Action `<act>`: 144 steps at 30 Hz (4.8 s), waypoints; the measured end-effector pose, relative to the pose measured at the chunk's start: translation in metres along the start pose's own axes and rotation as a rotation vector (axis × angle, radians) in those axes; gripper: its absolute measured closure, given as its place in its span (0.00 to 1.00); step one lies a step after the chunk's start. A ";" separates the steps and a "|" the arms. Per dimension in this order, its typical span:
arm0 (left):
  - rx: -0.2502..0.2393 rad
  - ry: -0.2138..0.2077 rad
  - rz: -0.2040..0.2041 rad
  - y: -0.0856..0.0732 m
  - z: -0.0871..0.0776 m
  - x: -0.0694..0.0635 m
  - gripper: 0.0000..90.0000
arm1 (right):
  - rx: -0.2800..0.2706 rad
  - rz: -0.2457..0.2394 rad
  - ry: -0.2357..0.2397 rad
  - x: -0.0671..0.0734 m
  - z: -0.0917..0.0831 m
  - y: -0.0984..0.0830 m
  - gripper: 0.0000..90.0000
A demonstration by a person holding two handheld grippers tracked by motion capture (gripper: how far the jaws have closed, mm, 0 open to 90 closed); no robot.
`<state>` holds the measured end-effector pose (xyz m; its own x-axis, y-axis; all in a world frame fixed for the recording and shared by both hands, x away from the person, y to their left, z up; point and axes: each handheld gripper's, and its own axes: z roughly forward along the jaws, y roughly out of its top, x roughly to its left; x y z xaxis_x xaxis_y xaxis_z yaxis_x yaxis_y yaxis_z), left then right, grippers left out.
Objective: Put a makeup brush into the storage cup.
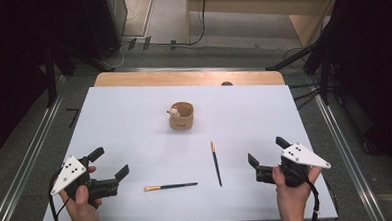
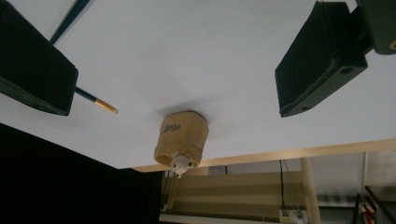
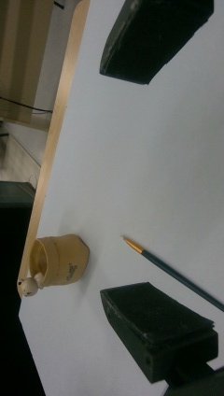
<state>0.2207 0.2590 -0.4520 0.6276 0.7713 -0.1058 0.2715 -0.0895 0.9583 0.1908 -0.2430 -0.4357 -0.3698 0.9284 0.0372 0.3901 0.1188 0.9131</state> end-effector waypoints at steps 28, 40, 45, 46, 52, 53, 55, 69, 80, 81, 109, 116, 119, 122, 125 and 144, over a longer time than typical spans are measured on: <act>0.028 -0.016 0.025 -0.002 0.000 -0.008 0.00 | 0.224 -0.034 0.127 0.034 0.066 0.028 0.07; 0.036 -0.007 0.032 -0.002 0.000 -0.009 0.00 | 0.346 -0.042 0.081 0.041 0.091 0.024 0.16; 0.045 0.014 0.039 -0.003 -0.001 -0.007 0.00 | 0.370 -0.042 0.055 0.045 0.100 0.025 0.21; 0.046 0.018 0.038 -0.003 -0.001 -0.006 0.00 | 0.385 -0.041 0.055 0.047 0.103 0.025 0.22; 0.046 0.019 0.037 -0.003 -0.001 -0.005 0.00 | 0.468 -0.064 0.070 0.054 0.114 0.024 0.22; 0.047 0.020 0.038 -0.003 -0.001 -0.005 0.00 | 0.486 -0.062 0.062 0.055 0.116 0.024 0.22; 0.047 0.021 0.038 -0.003 -0.001 -0.005 0.00 | 0.506 -0.064 0.054 0.057 0.120 0.024 0.22; 0.037 0.039 0.017 -0.004 -0.006 0.002 0.00 | 0.591 -0.026 0.057 0.062 0.135 0.021 0.33; 0.038 0.037 0.015 -0.005 -0.005 0.002 0.00 | 0.645 -0.041 0.008 0.063 0.142 0.020 0.44; 0.039 0.038 0.016 -0.005 -0.005 0.002 0.00 | 0.659 -0.028 0.015 0.063 0.143 0.020 0.44; 0.048 0.031 0.015 -0.006 -0.002 0.001 0.00 | 0.856 0.020 -0.024 0.072 0.156 0.016 0.94; 0.047 0.032 0.012 -0.007 -0.003 0.001 0.00 | 0.854 0.020 -0.032 0.073 0.156 0.016 0.94; 0.049 0.032 0.014 -0.007 -0.002 0.001 0.00 | 0.831 0.067 0.006 0.068 0.154 0.015 0.94; 0.051 0.033 0.011 -0.007 -0.002 0.002 0.00 | 0.808 0.091 0.021 0.066 0.152 0.016 0.94; 0.048 0.031 0.008 -0.008 -0.002 0.002 0.00 | 0.773 0.105 0.037 0.065 0.148 0.019 0.94; 0.047 0.029 0.009 -0.008 -0.002 0.001 0.00 | 0.474 0.159 0.081 0.058 0.126 0.036 0.94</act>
<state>0.2174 0.2618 -0.4590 0.6087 0.7884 -0.0891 0.3009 -0.1255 0.9454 0.2899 -0.1406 -0.4525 -0.3316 0.9198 0.2098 0.7800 0.1422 0.6094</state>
